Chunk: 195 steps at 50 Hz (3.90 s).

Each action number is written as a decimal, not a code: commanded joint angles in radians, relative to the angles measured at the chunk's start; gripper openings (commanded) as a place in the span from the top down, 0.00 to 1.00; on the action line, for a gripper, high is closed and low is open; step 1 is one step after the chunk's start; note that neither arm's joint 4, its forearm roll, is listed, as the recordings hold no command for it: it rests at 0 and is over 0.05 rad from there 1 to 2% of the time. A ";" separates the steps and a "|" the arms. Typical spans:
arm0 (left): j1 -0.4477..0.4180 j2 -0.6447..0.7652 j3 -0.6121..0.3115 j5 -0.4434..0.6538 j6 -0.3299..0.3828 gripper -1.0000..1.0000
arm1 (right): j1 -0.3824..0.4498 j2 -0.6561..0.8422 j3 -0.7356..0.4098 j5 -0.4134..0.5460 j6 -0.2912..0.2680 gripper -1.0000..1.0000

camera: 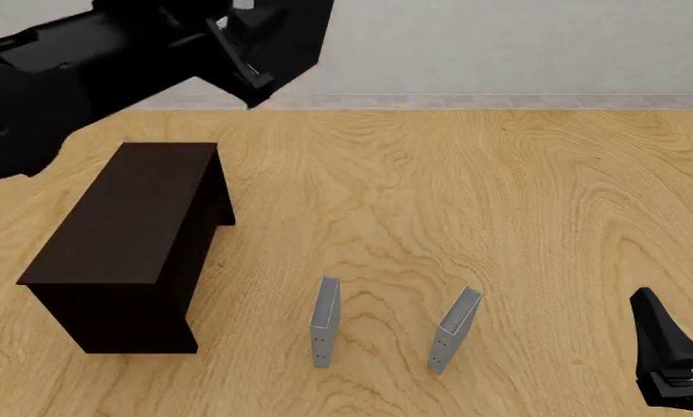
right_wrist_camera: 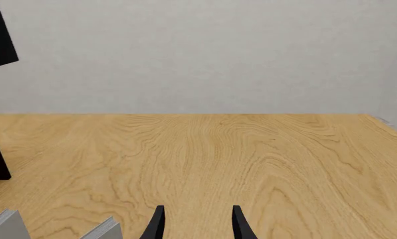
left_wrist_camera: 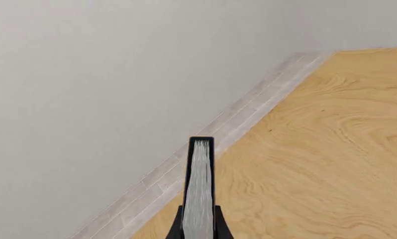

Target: Pick up the book in the middle and place it on the cabinet shelf.

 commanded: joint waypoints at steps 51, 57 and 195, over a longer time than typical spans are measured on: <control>0.140 -0.109 0.415 -0.516 0.520 1.00 | 0.000 0.000 0.000 0.000 0.000 0.00; 0.167 -0.078 0.416 -0.543 0.526 1.00 | 0.000 0.000 0.000 0.000 0.000 0.00; 0.430 0.082 0.614 -0.748 0.914 1.00 | 0.000 0.000 0.000 0.000 0.000 0.00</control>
